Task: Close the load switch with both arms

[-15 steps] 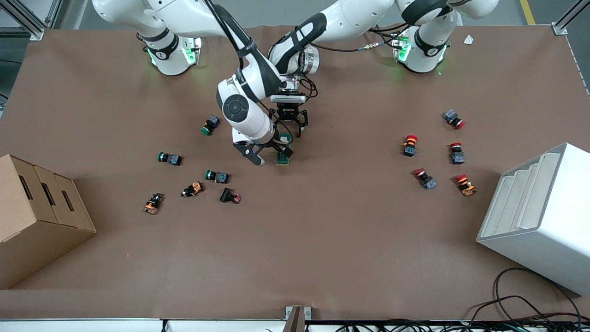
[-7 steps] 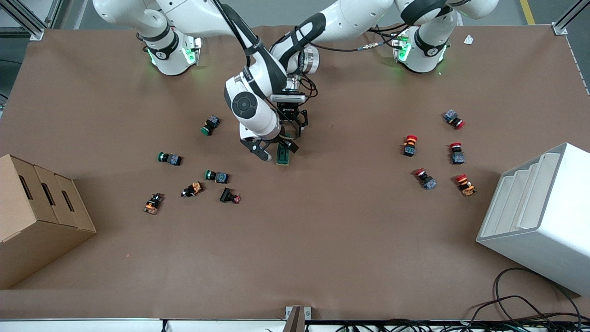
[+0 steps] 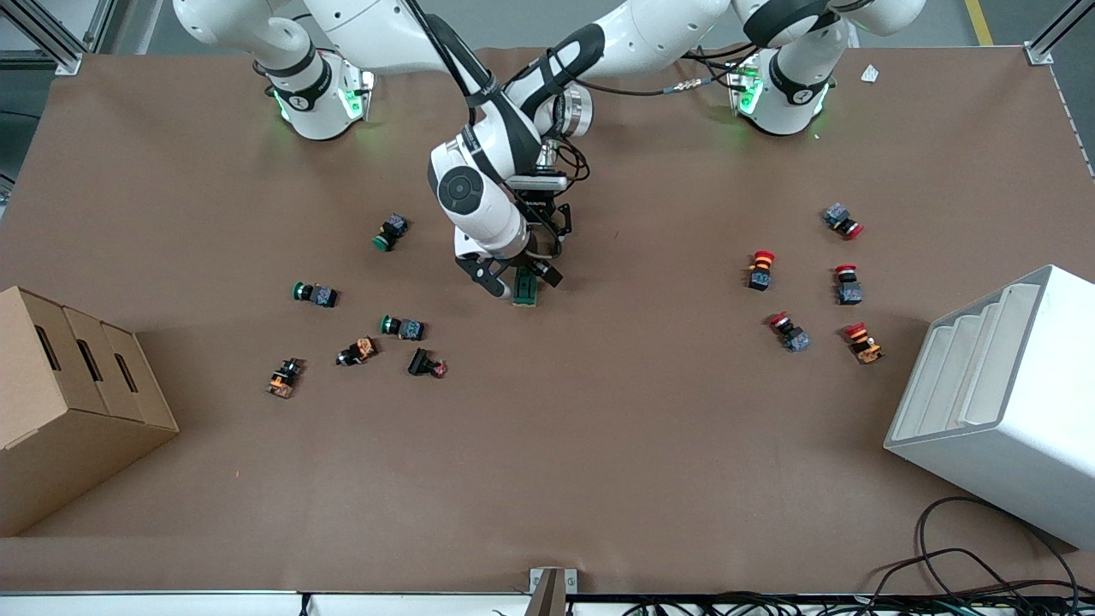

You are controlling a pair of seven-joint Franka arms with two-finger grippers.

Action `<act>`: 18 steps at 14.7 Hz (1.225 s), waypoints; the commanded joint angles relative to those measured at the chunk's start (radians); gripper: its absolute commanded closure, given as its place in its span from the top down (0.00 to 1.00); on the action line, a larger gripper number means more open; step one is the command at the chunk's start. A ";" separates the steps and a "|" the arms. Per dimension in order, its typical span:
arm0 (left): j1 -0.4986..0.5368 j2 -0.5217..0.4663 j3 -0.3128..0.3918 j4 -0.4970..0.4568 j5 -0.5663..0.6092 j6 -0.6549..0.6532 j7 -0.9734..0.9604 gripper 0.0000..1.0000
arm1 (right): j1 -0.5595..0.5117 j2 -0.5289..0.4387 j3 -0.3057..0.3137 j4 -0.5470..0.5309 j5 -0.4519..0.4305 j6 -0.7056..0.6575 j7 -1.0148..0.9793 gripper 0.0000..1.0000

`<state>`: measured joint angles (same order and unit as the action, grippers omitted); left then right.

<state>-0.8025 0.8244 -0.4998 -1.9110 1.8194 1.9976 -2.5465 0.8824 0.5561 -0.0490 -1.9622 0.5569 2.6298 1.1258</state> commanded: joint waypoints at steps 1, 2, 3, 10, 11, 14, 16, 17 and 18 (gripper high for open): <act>-0.012 0.041 0.003 0.013 0.009 0.010 -0.029 1.00 | -0.032 -0.004 -0.008 0.031 0.028 0.003 -0.018 1.00; -0.012 0.042 0.006 0.013 0.009 0.010 -0.028 1.00 | -0.046 -0.005 -0.009 0.057 0.025 -0.035 -0.020 1.00; -0.012 0.042 0.007 0.013 0.009 0.010 -0.027 1.00 | -0.063 -0.004 -0.009 0.090 0.024 -0.080 -0.020 1.00; -0.012 0.039 0.007 0.015 0.009 0.010 -0.029 1.00 | -0.089 0.019 -0.009 0.177 0.024 -0.113 -0.020 1.00; -0.011 0.039 0.007 0.015 0.009 0.010 -0.028 1.00 | -0.092 0.033 -0.009 0.190 0.024 -0.113 -0.020 1.00; -0.011 0.041 0.007 0.013 0.009 0.010 -0.027 1.00 | -0.092 0.076 -0.009 0.236 0.023 -0.110 -0.018 1.00; -0.009 0.041 0.007 0.013 0.009 0.010 -0.027 1.00 | -0.092 0.081 -0.009 0.243 0.017 -0.111 -0.021 1.00; -0.009 0.042 0.007 0.013 0.009 0.010 -0.027 1.00 | -0.094 0.082 -0.009 0.243 0.014 -0.111 -0.024 1.00; -0.010 0.042 0.007 0.013 0.009 0.010 -0.027 1.00 | -0.095 0.082 -0.011 0.243 0.014 -0.111 -0.038 1.00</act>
<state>-0.8030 0.8246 -0.4992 -1.9107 1.8194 1.9976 -2.5465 0.7960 0.6254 -0.0636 -1.7384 0.5665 2.5178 1.1145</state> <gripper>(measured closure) 0.000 0.000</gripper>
